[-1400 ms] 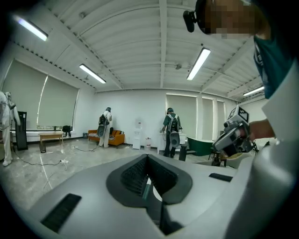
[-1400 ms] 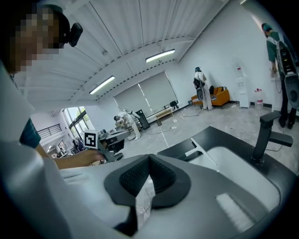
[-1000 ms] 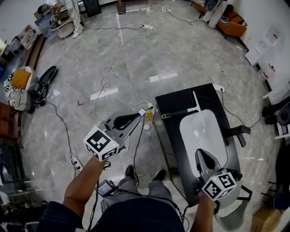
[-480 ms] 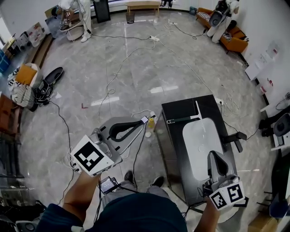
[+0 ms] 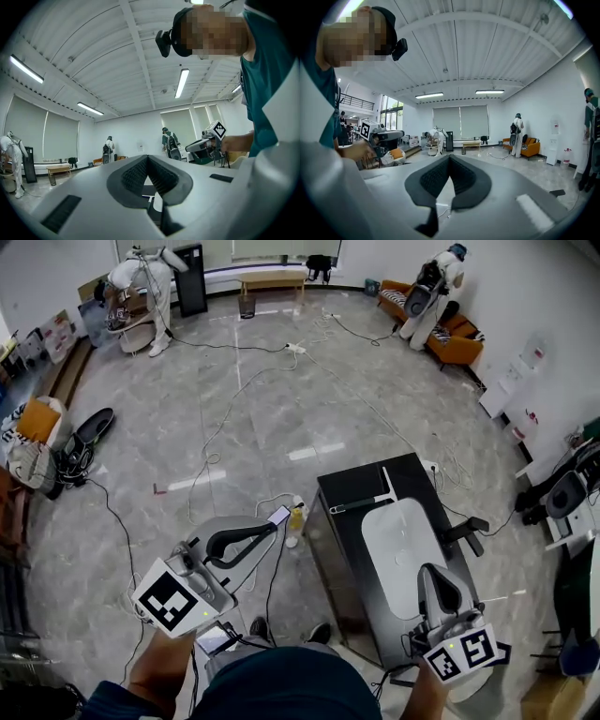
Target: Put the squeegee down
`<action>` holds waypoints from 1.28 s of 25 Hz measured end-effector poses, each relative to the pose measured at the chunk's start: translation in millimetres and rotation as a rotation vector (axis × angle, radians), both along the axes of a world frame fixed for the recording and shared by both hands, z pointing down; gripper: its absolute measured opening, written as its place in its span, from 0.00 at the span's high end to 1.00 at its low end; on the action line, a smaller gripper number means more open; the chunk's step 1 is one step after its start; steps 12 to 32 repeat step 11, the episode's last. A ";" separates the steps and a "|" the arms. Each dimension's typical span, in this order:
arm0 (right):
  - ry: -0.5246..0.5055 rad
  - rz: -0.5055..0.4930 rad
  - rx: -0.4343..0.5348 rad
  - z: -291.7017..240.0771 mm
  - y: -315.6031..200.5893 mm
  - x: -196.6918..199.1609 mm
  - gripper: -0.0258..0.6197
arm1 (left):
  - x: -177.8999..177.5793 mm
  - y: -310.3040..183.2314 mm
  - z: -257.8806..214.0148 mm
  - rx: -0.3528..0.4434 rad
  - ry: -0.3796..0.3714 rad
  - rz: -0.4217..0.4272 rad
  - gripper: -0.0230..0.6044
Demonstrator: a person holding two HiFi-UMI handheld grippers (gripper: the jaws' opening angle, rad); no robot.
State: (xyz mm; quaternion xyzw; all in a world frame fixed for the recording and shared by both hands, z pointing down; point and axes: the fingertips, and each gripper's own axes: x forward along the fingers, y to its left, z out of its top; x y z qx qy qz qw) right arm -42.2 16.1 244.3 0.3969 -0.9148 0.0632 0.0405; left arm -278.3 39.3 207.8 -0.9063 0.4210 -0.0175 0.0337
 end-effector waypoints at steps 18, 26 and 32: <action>0.011 0.048 -0.012 2.3 23.0 -0.6 0.95 | -8.3 21.0 9.1 -0.031 0.003 0.036 0.95; 0.011 0.048 -0.012 2.3 23.0 -0.6 0.95 | -8.3 21.0 9.1 -0.031 0.003 0.036 0.95; 0.011 0.048 -0.012 2.3 23.0 -0.6 0.95 | -8.3 21.0 9.1 -0.031 0.003 0.036 0.95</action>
